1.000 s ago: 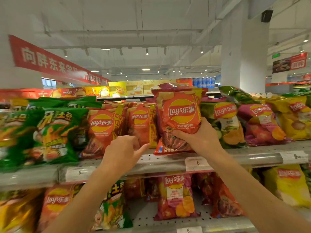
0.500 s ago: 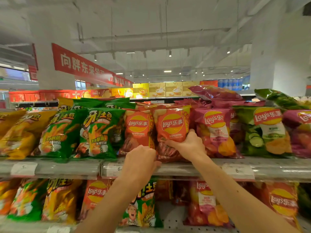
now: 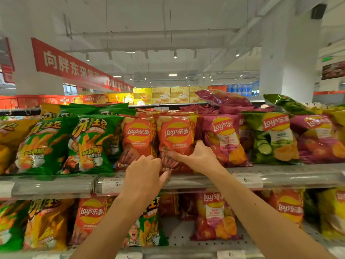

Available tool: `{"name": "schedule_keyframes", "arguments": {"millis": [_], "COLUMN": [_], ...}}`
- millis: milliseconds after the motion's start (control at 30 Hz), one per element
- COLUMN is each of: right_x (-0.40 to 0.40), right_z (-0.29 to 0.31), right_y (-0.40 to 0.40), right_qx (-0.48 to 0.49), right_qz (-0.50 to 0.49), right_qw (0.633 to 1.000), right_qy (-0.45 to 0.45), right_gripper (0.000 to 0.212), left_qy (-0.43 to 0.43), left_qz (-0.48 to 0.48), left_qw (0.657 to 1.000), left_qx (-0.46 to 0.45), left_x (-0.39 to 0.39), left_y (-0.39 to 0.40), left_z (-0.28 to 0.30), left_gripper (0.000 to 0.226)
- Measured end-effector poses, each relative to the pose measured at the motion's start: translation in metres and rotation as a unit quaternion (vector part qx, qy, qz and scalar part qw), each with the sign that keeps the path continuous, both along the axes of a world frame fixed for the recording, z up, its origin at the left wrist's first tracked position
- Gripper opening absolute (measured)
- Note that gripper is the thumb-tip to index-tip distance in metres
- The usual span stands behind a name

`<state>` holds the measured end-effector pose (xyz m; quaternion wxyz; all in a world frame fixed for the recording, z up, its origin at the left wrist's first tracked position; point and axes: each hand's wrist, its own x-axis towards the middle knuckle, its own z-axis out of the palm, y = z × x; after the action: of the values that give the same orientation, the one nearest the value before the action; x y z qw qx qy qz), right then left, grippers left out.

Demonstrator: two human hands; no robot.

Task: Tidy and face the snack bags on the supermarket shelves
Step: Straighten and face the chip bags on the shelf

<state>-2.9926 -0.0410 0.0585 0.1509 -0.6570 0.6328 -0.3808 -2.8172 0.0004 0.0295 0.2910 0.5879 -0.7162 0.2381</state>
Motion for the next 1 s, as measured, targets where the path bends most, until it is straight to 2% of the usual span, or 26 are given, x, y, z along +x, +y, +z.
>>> {"name": "schedule_keyframes", "arguments": {"millis": [67,167,333,467,567,667,733,800,900,1000], "right_x": [-0.011,-0.042,-0.127,-0.220,-0.288,-0.356,-0.394,-0.423,-0.451,-0.462], "right_z": [0.000,-0.001,-0.005,-0.009,-0.009,-0.010,-0.010,-0.009,-0.005,-0.001], "right_y": [0.007,0.017,0.030,0.038,0.044,0.045,0.040,0.028,0.007,-0.012], "right_qx": [-0.038,-0.098,-0.152,-0.175,-0.179,-0.204,-0.201,-0.172,-0.087,0.000], "right_qz": [0.002,0.012,-0.033,-0.079,-0.110,-0.149,-0.164,-0.174,-0.151,-0.071], "right_qw": [0.999,0.994,0.981,0.974,0.973,0.965,0.964,0.969,0.985,0.996], "right_qy": [0.002,-0.044,-0.117,-0.118,-0.094,-0.071,-0.062,-0.036,0.001,-0.053], "right_gripper": [0.111,0.086,0.050,0.031,0.030,0.028,0.035,0.062,0.102,0.128], "left_qy": [0.035,0.126,0.258,0.309,0.333,0.326,0.333,0.347,0.361,0.407], "left_qz": [-0.022,-0.092,-0.210,-0.258,-0.256,-0.225,-0.194,-0.164,-0.127,-0.130], "left_qw": [0.999,0.987,0.943,0.915,0.907,0.916,0.918,0.913,0.904,0.871], "left_qx": [-0.030,-0.038,-0.014,0.014,0.033,0.062,0.095,0.137,0.190,0.244], "left_x": [-0.012,-0.043,-0.122,-0.203,-0.265,-0.320,-0.343,-0.356,-0.364,-0.362], "left_y": [0.003,0.007,0.007,0.002,-0.005,-0.016,-0.028,-0.040,-0.057,-0.072], "left_z": [0.002,0.008,0.016,0.018,0.019,0.018,0.020,0.025,0.034,0.039], "left_gripper": [0.031,0.025,0.017,0.017,0.031,0.067,0.093,0.116,0.138,0.156]}}
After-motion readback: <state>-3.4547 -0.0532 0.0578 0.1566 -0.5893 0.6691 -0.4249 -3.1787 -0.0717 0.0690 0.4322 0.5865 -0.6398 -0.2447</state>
